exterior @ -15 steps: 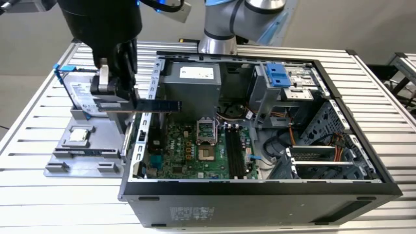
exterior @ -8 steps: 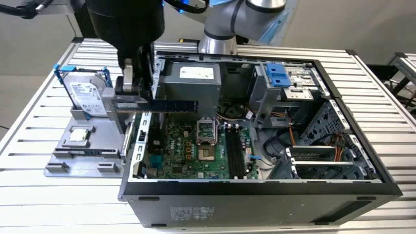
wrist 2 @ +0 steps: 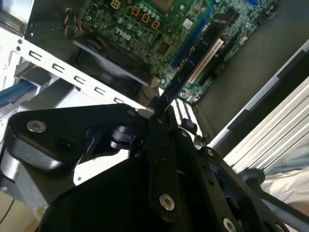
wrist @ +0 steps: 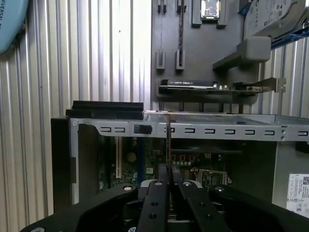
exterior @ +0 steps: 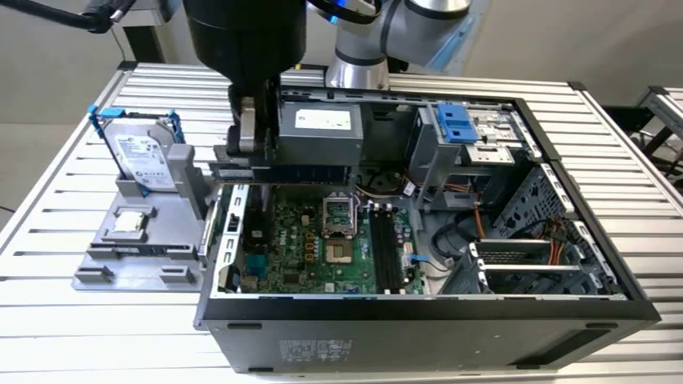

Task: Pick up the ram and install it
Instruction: 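Pick up the ram and move it above insertion slot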

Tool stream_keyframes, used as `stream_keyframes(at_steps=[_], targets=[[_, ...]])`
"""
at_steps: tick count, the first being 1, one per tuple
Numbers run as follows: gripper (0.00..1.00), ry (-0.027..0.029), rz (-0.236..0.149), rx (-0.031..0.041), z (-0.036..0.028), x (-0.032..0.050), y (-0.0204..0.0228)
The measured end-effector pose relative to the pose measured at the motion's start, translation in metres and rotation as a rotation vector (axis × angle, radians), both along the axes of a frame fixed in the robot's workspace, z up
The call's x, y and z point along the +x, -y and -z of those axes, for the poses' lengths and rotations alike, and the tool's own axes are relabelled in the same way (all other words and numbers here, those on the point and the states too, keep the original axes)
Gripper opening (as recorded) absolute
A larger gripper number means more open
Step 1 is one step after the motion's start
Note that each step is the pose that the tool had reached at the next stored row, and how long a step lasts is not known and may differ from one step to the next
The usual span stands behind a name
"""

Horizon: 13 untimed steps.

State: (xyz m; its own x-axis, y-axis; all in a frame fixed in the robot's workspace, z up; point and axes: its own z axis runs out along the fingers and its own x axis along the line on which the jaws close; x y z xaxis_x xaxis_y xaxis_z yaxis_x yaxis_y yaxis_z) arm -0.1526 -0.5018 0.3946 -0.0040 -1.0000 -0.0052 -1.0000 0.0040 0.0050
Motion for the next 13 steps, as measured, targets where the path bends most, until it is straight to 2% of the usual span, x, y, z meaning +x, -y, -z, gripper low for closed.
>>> stream_keyframes(at_steps=[13], targets=[[0.0, 0.0, 0.0, 0.0, 0.0, 0.0436, 0.0]])
